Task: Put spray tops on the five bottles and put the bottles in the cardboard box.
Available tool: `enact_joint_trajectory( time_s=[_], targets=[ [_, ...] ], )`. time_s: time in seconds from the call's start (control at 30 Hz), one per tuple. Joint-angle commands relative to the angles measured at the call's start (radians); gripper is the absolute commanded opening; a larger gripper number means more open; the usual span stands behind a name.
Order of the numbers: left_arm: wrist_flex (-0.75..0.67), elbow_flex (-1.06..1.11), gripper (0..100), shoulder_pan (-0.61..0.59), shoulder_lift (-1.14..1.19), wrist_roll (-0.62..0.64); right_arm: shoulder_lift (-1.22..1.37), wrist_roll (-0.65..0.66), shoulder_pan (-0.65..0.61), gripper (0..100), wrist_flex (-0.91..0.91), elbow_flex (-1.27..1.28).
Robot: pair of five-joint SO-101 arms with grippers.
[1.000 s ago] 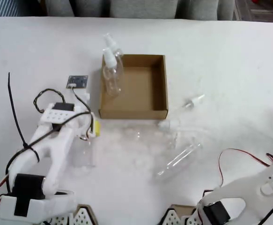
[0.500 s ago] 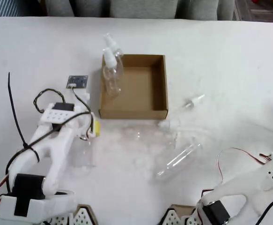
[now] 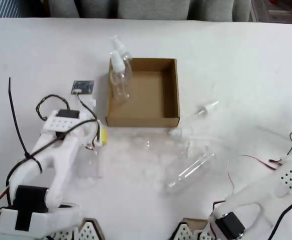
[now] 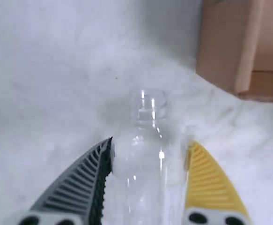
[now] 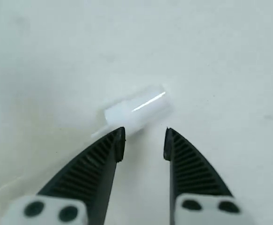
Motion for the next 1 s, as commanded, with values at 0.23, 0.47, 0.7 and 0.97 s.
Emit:
enact_joint_trajectory(
  time_s=[0.23,0.47,0.7,0.97],
  targets=[
    [-0.021,-0.005,2,-0.01,-0.039,-0.011,0.053,-0.235,-0.025,20.0,-0.004,-0.052],
    [-0.021,-0.005,2,-0.008,-0.039,-0.011,0.062,-0.279,-0.041,20.1,-0.059,-0.051],
    [-0.021,-0.005,2,-0.008,-0.039,-0.011,0.062,-0.371,-0.045,20.1,-0.099,-0.051],
    [-0.021,-0.005,2,-0.008,-0.039,-0.011,0.074,-0.453,-0.051,20.1,-0.137,-0.044]
  ],
)
